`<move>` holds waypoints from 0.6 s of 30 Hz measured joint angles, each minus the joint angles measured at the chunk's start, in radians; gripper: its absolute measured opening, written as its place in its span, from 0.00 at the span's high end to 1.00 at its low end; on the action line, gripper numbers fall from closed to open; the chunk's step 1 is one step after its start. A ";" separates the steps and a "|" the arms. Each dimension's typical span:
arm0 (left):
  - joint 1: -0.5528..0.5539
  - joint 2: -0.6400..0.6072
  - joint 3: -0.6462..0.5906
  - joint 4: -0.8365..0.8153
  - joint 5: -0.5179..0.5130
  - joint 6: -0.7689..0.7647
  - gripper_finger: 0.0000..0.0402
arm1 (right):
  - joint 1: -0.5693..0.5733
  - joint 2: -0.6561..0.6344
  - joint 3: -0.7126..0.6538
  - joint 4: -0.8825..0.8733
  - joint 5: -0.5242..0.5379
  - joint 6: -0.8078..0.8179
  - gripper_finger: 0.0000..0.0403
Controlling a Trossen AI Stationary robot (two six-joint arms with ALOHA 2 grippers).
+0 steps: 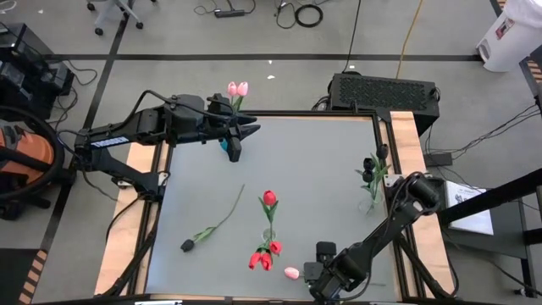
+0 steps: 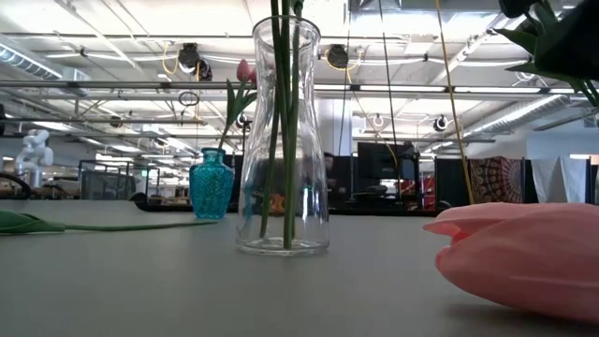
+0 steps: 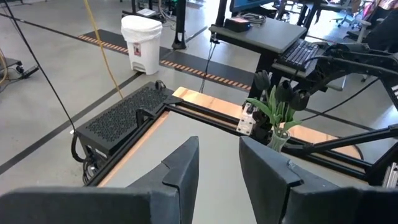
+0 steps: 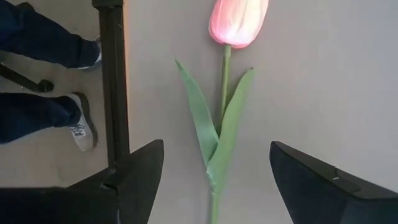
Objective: Sort flowers into vase by color
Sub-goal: Put the pink flower into the blue vase
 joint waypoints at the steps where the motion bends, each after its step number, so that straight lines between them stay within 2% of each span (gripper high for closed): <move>1: 0.000 0.000 0.000 0.000 0.000 0.000 0.69 | 0.000 0.010 0.000 0.009 -0.001 0.000 0.29; 18: 0.000 0.000 0.000 -0.001 0.000 0.001 0.69 | 0.000 0.091 0.000 0.077 0.002 0.005 0.29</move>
